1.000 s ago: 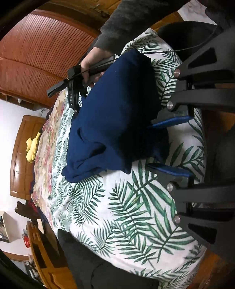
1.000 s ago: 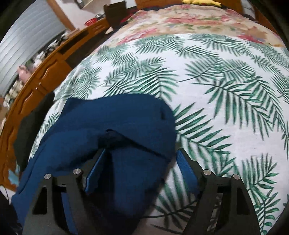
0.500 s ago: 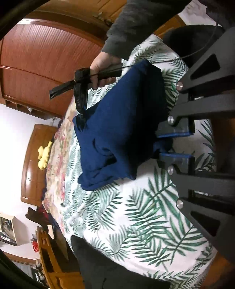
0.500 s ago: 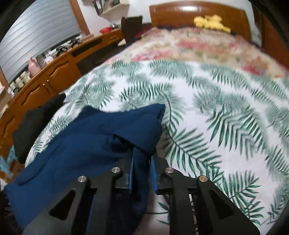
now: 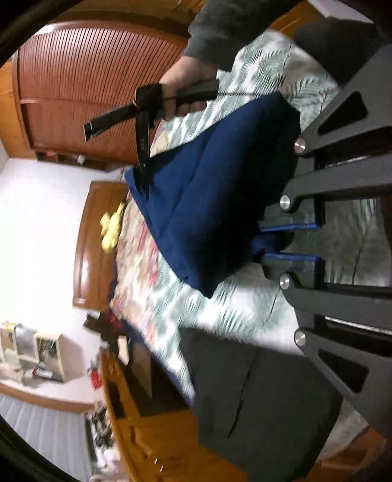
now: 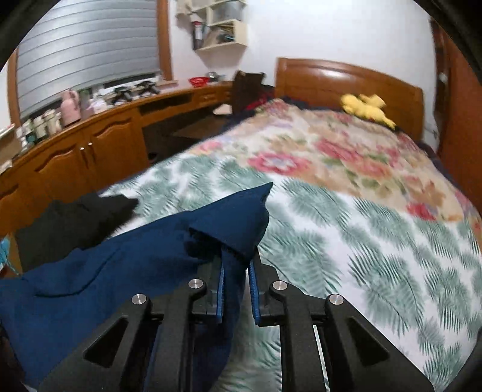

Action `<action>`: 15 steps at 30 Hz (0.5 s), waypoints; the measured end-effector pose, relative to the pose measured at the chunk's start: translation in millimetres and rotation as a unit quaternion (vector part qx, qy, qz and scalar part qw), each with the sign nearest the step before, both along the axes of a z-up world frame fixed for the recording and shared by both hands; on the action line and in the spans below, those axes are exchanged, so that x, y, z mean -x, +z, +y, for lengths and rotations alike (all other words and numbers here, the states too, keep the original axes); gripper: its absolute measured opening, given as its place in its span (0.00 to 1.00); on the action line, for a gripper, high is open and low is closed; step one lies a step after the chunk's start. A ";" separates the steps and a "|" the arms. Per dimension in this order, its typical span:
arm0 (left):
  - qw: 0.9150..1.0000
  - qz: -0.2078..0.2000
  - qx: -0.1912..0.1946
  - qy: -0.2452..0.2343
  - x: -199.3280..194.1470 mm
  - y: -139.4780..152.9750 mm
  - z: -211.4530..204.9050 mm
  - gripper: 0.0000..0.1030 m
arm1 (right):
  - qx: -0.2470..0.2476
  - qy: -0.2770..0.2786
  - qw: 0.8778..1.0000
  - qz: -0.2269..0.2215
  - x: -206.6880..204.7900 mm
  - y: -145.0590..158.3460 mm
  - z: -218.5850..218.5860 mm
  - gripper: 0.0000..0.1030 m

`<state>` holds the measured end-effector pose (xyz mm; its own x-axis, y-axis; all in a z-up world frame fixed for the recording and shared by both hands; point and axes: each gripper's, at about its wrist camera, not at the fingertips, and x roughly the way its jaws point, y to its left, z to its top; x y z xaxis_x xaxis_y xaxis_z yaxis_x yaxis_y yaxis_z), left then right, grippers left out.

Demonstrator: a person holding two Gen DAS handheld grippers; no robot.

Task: Fold large clothes
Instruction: 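Lift the folded jacket with both tools and carry it toward the desk-side bed edge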

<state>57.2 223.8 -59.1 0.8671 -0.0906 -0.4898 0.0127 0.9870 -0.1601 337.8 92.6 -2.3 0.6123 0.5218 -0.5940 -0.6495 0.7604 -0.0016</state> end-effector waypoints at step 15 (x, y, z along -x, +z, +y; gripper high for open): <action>0.973 0.033 -0.076 0.214 48.3 19.2 189.4 0.10 | -0.023 0.101 0.994 0.021 27.5 18.3 262.4 0.11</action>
